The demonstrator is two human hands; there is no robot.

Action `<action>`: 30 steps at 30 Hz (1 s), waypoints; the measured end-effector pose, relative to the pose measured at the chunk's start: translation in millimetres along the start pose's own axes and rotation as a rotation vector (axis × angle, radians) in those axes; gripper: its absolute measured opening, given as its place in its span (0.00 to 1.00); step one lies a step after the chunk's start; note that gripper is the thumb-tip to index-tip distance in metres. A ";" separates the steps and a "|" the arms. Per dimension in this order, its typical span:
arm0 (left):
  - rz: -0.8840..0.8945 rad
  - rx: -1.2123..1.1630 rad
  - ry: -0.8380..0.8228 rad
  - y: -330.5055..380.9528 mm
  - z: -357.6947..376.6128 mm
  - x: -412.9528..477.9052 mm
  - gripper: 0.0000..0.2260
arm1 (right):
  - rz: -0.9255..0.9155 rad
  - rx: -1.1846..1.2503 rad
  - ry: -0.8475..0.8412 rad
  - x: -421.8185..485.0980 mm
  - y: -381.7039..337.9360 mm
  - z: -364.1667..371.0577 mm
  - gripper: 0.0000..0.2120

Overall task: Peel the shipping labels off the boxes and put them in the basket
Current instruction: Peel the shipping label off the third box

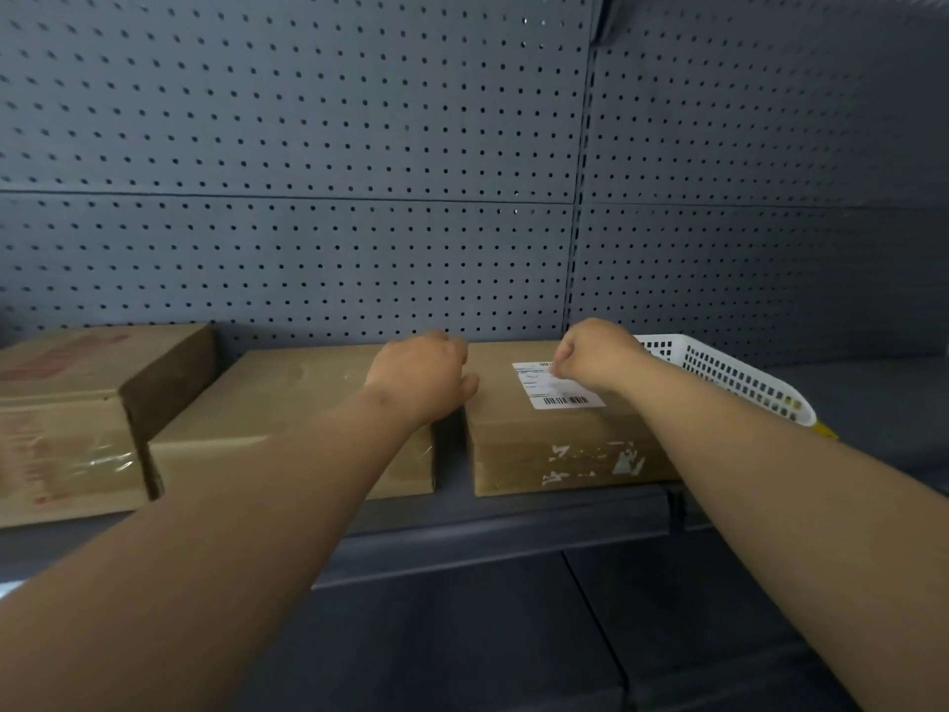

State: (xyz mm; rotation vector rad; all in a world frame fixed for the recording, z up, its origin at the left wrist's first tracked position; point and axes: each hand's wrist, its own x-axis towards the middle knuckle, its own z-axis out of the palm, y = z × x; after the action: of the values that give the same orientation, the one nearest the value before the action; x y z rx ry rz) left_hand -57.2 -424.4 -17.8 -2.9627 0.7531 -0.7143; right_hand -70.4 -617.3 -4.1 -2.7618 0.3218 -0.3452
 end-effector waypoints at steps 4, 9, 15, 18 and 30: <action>-0.008 -0.035 -0.032 9.0 7.3 15.2 0.17 | 0.017 -0.009 -0.007 12.7 10.2 -4.4 0.12; -0.007 -0.081 -0.076 19.8 15.9 30.8 0.17 | 0.049 0.001 0.006 26.6 24.0 -7.6 0.12; 0.033 -0.155 -0.205 20.2 33.0 45.9 0.19 | 0.070 -0.051 -0.037 57.3 36.4 3.2 0.12; 0.046 -0.159 -0.224 17.1 40.3 51.9 0.19 | 0.056 -0.068 -0.066 70.4 40.8 12.5 0.12; 0.082 -0.118 -0.260 13.6 43.9 58.4 0.20 | 0.019 -0.244 -0.092 92.9 27.8 23.6 0.10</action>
State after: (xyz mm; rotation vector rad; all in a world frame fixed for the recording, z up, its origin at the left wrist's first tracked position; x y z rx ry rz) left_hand 1.1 -467.6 -33.7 -3.0205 0.9165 -0.2813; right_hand 18.9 -659.9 -17.2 -2.9989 0.3898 -0.1838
